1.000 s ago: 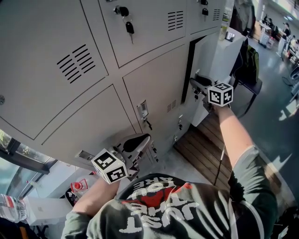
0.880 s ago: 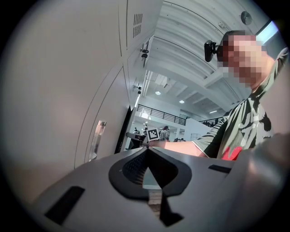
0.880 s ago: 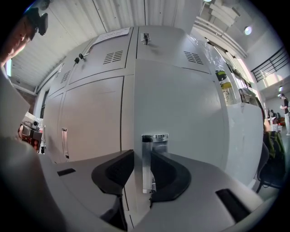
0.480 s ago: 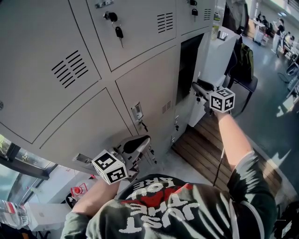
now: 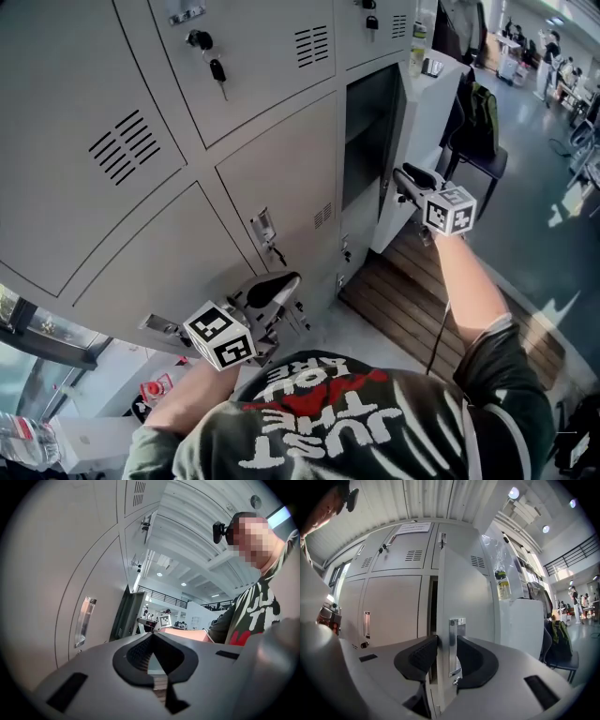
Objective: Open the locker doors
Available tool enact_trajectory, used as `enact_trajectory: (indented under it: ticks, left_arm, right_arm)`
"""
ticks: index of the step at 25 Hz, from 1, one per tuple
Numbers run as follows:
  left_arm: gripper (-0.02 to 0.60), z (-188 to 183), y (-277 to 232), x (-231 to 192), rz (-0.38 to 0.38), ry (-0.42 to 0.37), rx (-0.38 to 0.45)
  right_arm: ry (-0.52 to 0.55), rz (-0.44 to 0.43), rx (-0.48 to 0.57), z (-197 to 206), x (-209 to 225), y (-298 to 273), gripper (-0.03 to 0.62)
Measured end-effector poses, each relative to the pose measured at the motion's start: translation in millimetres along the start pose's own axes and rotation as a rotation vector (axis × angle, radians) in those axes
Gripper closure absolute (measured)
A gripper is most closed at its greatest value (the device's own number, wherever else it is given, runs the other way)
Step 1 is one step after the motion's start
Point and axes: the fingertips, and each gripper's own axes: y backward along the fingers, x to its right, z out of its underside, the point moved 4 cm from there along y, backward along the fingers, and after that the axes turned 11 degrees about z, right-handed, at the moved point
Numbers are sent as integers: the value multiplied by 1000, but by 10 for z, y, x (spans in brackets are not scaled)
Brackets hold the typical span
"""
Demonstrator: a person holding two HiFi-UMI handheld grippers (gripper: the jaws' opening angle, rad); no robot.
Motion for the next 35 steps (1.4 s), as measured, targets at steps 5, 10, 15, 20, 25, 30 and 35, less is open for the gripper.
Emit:
enact_trajectory:
  ticks: [5, 10, 15, 20, 25, 30, 35]
  left_arm:
    - [574, 18, -49, 35, 12, 3, -2]
    - [574, 26, -82, 81, 25, 0, -4]
    - [574, 69, -98, 109, 31, 5, -9]
    - [574, 108, -134, 160, 27, 18, -11]
    - [574, 153, -140, 171, 30, 16, -20]
    - [574, 143, -166, 173, 23, 19, -18]
    - [574, 176, -195, 169, 21, 25, -26]
  right_arm:
    - [-14, 55, 27, -74, 83, 177, 451]
    - [-30, 117, 32, -48, 261, 330, 468]
    - [-70, 150, 29, 15, 462, 436, 494]
    - [-70, 153, 30, 3, 528, 468, 494]
    - [-92, 183, 53, 11, 647, 534, 499]
    - [-104, 208, 60, 23, 837, 594, 500]
    - [-100, 236, 62, 29, 1024, 652, 502]
